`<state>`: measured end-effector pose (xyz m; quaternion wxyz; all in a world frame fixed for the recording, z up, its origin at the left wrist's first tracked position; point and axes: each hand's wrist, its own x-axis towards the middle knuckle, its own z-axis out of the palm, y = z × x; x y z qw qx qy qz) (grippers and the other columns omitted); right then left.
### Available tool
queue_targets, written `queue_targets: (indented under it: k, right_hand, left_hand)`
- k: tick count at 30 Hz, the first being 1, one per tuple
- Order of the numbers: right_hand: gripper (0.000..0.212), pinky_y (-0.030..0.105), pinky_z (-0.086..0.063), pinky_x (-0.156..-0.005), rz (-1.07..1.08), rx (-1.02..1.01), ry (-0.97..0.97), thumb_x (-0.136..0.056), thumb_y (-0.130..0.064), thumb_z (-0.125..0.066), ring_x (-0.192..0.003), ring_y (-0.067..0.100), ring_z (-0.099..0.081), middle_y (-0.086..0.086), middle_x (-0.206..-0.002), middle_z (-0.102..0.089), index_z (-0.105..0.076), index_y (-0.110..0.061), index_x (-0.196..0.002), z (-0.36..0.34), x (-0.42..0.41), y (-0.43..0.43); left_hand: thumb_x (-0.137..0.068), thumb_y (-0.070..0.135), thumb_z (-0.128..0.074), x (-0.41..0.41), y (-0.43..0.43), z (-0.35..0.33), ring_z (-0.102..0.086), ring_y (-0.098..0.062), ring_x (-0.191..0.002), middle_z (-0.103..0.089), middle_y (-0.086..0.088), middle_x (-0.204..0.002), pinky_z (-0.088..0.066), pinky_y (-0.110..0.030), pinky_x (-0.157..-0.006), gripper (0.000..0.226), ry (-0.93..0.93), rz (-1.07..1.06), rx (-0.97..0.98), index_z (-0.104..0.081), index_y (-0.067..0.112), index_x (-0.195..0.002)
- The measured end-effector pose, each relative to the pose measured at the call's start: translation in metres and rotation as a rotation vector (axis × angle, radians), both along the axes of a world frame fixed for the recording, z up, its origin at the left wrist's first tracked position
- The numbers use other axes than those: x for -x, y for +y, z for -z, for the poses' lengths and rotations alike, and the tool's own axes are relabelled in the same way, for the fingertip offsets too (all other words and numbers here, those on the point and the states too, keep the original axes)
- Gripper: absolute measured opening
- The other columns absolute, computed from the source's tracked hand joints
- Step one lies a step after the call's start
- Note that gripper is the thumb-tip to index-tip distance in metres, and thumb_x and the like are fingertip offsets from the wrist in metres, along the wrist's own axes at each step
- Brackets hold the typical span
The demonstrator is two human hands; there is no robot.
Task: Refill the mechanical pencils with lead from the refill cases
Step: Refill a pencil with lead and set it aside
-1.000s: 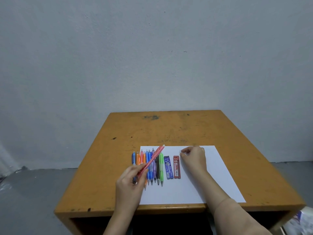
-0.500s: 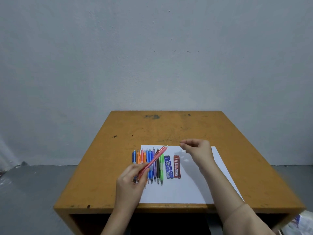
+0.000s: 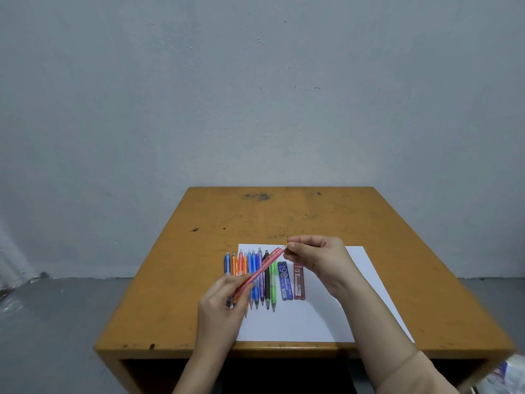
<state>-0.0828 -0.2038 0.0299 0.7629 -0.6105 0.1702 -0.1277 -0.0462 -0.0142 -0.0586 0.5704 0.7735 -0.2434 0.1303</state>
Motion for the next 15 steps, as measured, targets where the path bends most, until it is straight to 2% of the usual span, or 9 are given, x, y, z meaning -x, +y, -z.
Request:
queue_targets:
  k: [7,15]
  right_hand:
    - [0.006,0.023,-0.058,-0.065,-0.016,-0.040,-0.003,-0.081,0.008,-0.065,-0.067,0.024,-0.068,0.020,-0.078,-0.070,-0.069,0.004,-0.083,-0.0016,0.0013,0.0004]
    - [0.006,0.021,-0.056,-0.062,-0.046,-0.078,0.008,-0.082,0.008,-0.064,-0.066,0.022,-0.068,0.020,-0.079,-0.069,-0.068,0.005,-0.084,0.0001,0.0023,-0.0025]
  left_hand:
    - [-0.081,0.010,-0.069,-0.0011,-0.0010,0.0011,-0.056,0.006,-0.100,-0.061,0.016,-0.097,-0.059,-0.026,-0.059,0.030,-0.004,-0.006,0.002,-0.067,0.024,-0.107]
    - [-0.078,0.026,-0.064,-0.0044,-0.0004,0.0067,-0.056,0.000,-0.105,-0.062,0.014,-0.096,-0.057,-0.021,-0.060,0.031,-0.058,0.020,-0.031,-0.071,0.017,-0.107]
